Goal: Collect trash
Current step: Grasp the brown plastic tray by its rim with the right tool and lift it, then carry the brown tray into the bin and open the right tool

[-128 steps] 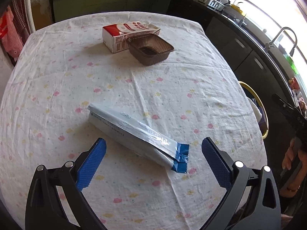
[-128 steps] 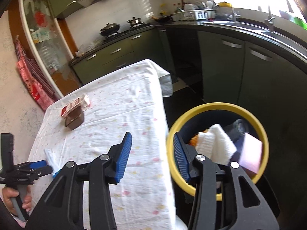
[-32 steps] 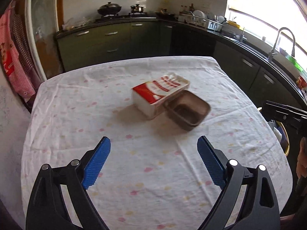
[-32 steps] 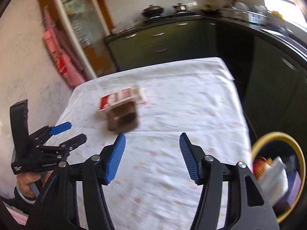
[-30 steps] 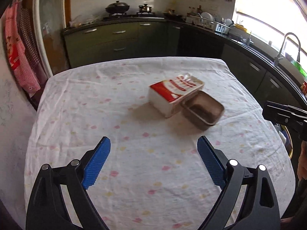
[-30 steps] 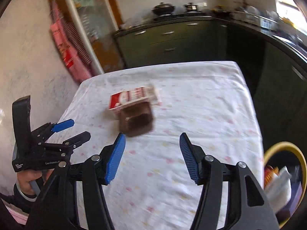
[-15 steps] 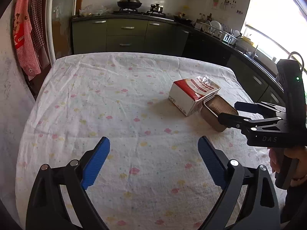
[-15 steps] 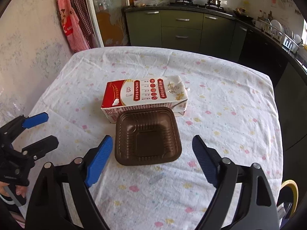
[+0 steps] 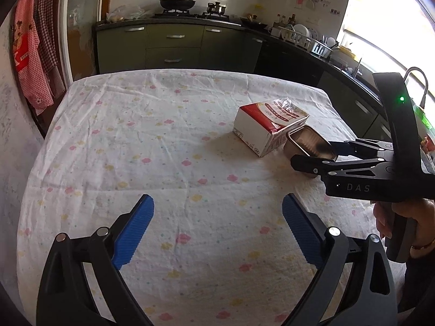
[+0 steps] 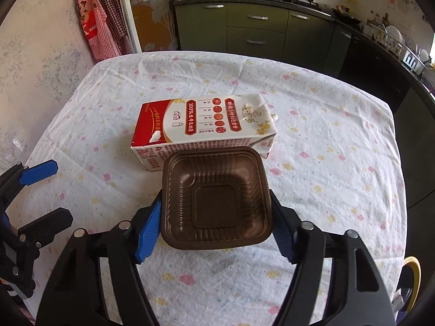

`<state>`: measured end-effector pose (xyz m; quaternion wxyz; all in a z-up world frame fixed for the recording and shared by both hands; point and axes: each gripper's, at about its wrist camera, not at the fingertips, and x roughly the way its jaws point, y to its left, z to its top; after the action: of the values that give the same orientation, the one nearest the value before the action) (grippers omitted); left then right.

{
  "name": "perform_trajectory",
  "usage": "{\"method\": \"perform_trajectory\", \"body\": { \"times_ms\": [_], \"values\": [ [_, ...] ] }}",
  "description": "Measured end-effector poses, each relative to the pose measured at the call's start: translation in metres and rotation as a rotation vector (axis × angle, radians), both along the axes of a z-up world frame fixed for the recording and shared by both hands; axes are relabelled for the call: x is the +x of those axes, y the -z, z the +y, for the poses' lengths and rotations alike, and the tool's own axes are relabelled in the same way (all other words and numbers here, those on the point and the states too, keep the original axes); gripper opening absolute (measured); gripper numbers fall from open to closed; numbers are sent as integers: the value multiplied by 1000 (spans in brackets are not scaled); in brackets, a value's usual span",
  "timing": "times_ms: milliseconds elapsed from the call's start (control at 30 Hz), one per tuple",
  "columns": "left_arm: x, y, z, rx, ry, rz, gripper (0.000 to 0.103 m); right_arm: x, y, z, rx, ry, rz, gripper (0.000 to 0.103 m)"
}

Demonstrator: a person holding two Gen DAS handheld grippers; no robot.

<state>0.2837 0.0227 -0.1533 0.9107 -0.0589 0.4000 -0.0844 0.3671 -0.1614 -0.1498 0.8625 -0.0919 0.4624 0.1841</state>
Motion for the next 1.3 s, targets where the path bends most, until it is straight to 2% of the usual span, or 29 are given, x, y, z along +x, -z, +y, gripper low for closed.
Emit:
{"method": "perform_trajectory", "body": {
  "times_ms": [167,300,433,600,733,800,933,1200,1267,1300],
  "values": [
    [0,-1,-3,-7,16,-14,96,-20,-15,-8,54,14,-36,67],
    [0,-1,-2,-15,18,-11,96,-50,-35,-33,135,80,-89,67],
    [2,1,-1,-25,19,-1,97,-78,-53,-80,204,197,-132,67],
    [3,3,-1,-32,26,14,97,-94,-62,-159,131,412,-182,68],
    [-1,-1,-6,-15,37,-10,98,-101,-49,-213,3,570,-172,68],
    [-2,-1,-8,-4,45,-12,98,-101,-36,-236,-40,619,-130,68],
    [-2,-1,-12,7,59,-17,98,-96,-8,-265,-71,689,-55,68],
    [-3,0,-15,16,75,-21,98,-71,23,-294,-110,762,7,68],
    [-3,0,-16,16,77,-20,98,-69,24,-299,-103,782,-2,75],
    [-3,0,-16,16,78,-20,98,-71,22,-302,-99,796,-18,75]
  ]
}}
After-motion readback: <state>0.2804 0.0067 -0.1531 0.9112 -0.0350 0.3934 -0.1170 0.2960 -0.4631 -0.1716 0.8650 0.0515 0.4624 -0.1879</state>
